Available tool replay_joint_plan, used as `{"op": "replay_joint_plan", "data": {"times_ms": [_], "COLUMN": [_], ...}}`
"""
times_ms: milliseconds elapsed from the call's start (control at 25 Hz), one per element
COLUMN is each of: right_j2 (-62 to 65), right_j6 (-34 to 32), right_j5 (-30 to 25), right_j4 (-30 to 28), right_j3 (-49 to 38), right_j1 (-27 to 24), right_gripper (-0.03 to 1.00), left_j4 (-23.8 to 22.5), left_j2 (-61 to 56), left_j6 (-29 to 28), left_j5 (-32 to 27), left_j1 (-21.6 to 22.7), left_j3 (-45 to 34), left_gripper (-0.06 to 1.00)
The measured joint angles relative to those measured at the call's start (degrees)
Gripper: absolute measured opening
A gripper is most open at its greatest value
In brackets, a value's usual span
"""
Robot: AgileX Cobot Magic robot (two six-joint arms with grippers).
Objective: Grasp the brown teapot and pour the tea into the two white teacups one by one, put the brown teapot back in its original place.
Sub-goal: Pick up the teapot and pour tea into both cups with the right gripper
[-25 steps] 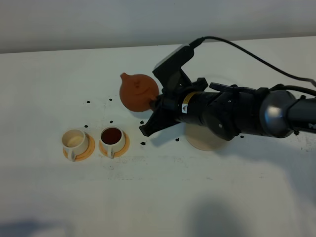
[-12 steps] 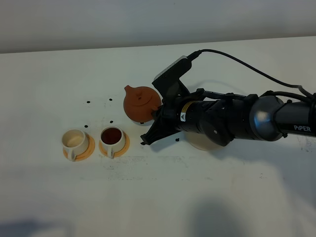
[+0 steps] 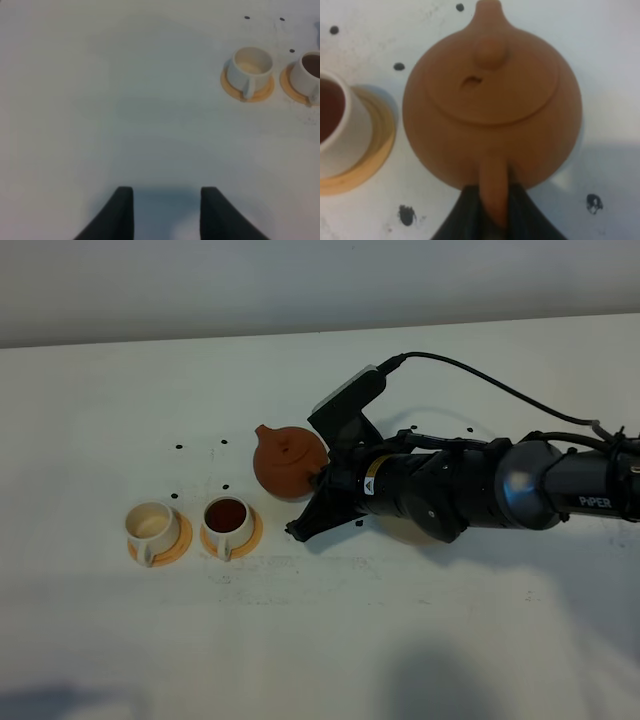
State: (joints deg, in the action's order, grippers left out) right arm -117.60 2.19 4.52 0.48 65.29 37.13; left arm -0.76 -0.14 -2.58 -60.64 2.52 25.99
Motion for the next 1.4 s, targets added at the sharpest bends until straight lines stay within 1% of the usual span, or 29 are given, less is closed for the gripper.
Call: {"op": "replay_joint_plan", "data": {"times_ms": [640, 1040, 1160, 1400], "right_j2": [0.8, 4.1, 4.5, 4.5], "right_j6": [0.0, 0.0, 0.0, 0.7], "right_j5": [0.1, -0.5, -2.2, -2.5], "right_j4": [-0.5, -4.5, -6.4, -9.9], "right_j3": [0.0, 0.6, 2.1, 4.3], "right_j1": [0.0, 0.1, 0.8, 3.1], "right_gripper": [0.11, 0.11, 0.11, 0.11], "left_j4": [0.0, 0.0, 0.0, 0.0], "left_j2": [0.0, 0.0, 0.0, 0.0], "left_j6": [0.0, 0.0, 0.0, 0.0], "left_j5": [0.0, 0.0, 0.0, 0.0], "left_j1": [0.0, 0.0, 0.0, 0.0], "left_j3": [0.0, 0.0, 0.0, 0.0], "left_gripper": [0.33, 0.33, 0.33, 0.33]}}
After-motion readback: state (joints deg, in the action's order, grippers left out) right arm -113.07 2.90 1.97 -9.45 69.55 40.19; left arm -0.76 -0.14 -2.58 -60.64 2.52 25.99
